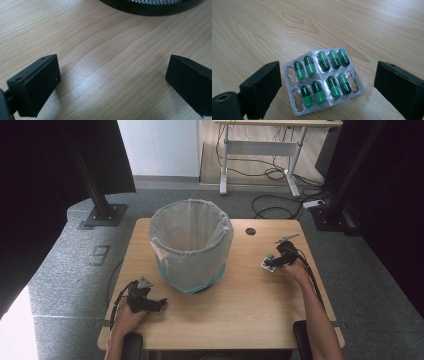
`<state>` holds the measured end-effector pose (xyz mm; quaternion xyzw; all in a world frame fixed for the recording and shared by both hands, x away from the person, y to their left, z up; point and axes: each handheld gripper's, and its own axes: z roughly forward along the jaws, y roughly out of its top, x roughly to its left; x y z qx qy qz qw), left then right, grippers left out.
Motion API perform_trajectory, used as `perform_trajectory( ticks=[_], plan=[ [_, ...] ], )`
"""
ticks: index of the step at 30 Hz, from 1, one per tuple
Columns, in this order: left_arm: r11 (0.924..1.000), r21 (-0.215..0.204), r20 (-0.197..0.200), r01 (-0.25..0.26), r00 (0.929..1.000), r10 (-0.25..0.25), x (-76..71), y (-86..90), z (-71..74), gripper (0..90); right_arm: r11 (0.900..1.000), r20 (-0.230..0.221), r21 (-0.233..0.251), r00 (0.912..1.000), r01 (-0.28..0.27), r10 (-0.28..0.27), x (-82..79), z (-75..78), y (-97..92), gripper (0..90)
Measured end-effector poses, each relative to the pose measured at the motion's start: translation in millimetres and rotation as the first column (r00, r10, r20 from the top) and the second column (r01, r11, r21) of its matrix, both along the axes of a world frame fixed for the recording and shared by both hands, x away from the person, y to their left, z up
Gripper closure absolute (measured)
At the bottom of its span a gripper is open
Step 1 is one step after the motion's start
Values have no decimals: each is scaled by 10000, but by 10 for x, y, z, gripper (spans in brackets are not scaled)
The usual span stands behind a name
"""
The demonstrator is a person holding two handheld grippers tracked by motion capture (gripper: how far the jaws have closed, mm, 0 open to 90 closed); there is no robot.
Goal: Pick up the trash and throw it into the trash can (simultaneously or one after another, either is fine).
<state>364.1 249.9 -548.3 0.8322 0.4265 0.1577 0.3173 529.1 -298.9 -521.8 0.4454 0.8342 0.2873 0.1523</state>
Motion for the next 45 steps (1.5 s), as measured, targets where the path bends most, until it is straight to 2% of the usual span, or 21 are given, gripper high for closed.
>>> perform_trajectory(
  ticks=[8, 13, 20, 24, 27, 29, 31, 36, 40, 45],
  plan=[
    [10000, 0, 1, -1, 10000, 1, 0, 0, 0, 0, 9999, -189, -44, 9997, -129, 128, 50, -106, 13, 123],
    [10000, 1, 0, 0, 10000, 0, 0, 0, 0, 0, 9995, -186, 272, 9997, -160, 165, 71, -131, -7, 138],
    [10000, 1, -1, -1, 10000, 1, 0, 0, 0, 0, 9966, -495, 559, 9968, -598, 625, 58, -140, 4, 129],
    [10000, 0, -3, 0, 10000, 0, 0, 0, 0, 0, 9953, -423, 297, 9947, -924, 936, 45, -125, 29, 128],
    [10000, -2, 1, -3, 10000, 3, 0, 0, 0, 0, 9934, -485, 307, 9925, -1105, 1119, 26, -117, 51, 128],
    [10000, -1, 0, -1, 10000, 1, 0, 0, 0, 0, 9927, -540, 77, 9912, -1203, 1205, 14, -120, 65, 129],
    [10000, -4, 1, -5, 10000, 5, 0, 0, 0, 0, 9909, -637, 157, 9888, -1339, 1346, 5, -125, 67, 129],
    [10000, 0, 0, -1, 10000, 1, 0, 0, 0, 0, 9856, -624, -547, 9857, -1602, 1567, -12, -144, 90, 129],
    [10000, 1, 1, -3, 10000, 3, 0, 0, 0, 0, 9867, -446, -571, 9877, -1525, 1500, -32, -125, 103, 216],
    [10000, 1, 1, -3, 10000, 3, 0, 0, 0, 0, 9881, -551, -457, 9880, -1467, 1441, -46, -102, 101, 331]
  ],
)
